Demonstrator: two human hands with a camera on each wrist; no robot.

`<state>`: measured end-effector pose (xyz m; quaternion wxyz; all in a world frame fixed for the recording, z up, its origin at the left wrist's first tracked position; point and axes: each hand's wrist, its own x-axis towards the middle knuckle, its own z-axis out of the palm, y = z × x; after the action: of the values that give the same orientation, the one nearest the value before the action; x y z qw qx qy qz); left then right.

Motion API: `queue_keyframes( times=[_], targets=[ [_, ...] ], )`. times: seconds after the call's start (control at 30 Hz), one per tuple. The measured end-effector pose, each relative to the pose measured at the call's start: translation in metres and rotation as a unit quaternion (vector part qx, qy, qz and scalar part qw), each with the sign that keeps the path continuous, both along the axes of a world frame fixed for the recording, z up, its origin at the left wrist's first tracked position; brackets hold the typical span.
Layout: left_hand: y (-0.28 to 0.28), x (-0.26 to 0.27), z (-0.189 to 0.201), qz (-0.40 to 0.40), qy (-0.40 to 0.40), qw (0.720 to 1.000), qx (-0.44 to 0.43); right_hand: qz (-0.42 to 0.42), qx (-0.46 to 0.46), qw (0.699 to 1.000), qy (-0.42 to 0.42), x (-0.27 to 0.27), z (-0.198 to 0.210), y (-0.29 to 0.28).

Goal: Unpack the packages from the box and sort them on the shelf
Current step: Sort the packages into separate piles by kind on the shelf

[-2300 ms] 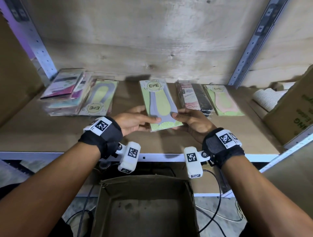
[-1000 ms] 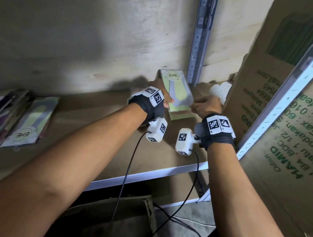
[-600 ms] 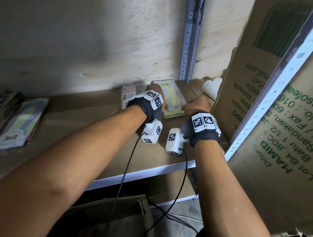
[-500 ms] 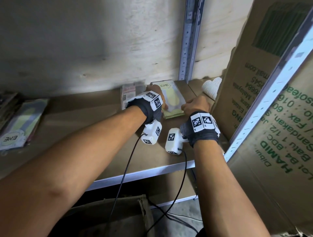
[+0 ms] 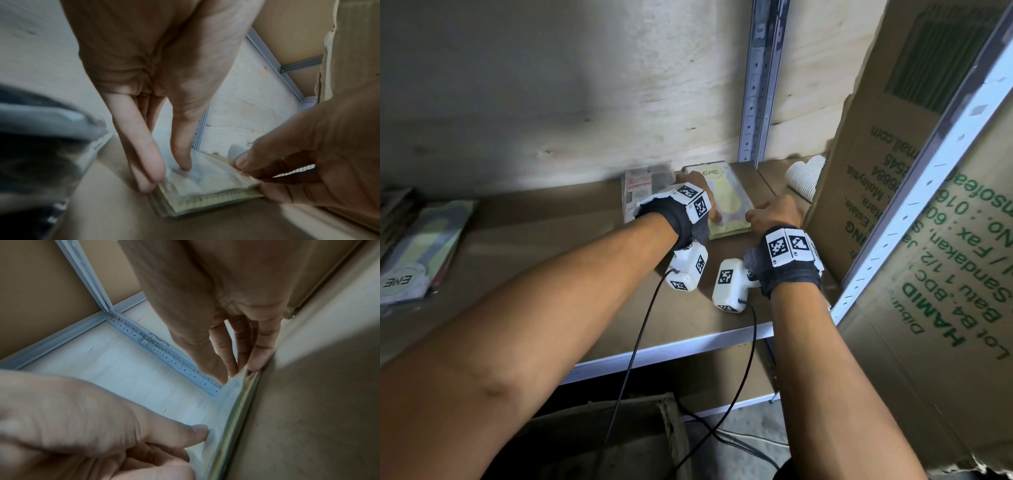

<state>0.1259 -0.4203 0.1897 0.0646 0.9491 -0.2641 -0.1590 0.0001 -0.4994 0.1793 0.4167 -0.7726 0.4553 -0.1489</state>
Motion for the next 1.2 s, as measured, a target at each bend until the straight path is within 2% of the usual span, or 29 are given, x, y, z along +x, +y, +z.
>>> queue_keyframes(
  times=[0.1, 0.23, 0.33, 0.57, 0.7, 0.87, 1.0, 1.2],
  targets=[
    [0.005, -0.005, 0.004, 0.016, -0.038, 0.998, -0.044, 0.001, 0.001, 1.0, 0.001, 0.0, 0.0, -0.001],
    [0.007, -0.005, 0.003, 0.031, -0.006, 0.991, -0.127, 0.001, -0.001, 1.0, 0.001, 0.001, -0.002, -0.002],
    [0.009, -0.008, 0.011, 0.038, -0.015, 0.991, -0.127, 0.004, 0.003, 1.0, 0.002, 0.002, 0.0, 0.0],
    [0.047, -0.003, 0.049, 0.061, 0.007, 0.97, -0.235, 0.007, -0.058, 0.998, -0.017, -0.001, 0.014, 0.017],
    [0.116, 0.01, 0.045, 0.111, 0.068, 0.929, -0.347, 0.098, -0.088, 0.99, -0.041, 0.001, 0.028, 0.049],
    [0.22, 0.022, 0.015, 0.199, 0.1, 0.866, -0.447, 0.21, -0.054, 0.972, -0.085, 0.006, 0.037, 0.109],
    [0.297, 0.037, 0.0, 0.245, 0.083, 0.842, -0.474, 0.266, -0.046, 0.958, -0.101, 0.014, 0.039, 0.158],
    [0.379, 0.075, 0.017, 0.285, 0.059, 0.827, -0.481, 0.368, 0.041, 0.926, -0.08, 0.058, 0.031, 0.241]
  ],
)
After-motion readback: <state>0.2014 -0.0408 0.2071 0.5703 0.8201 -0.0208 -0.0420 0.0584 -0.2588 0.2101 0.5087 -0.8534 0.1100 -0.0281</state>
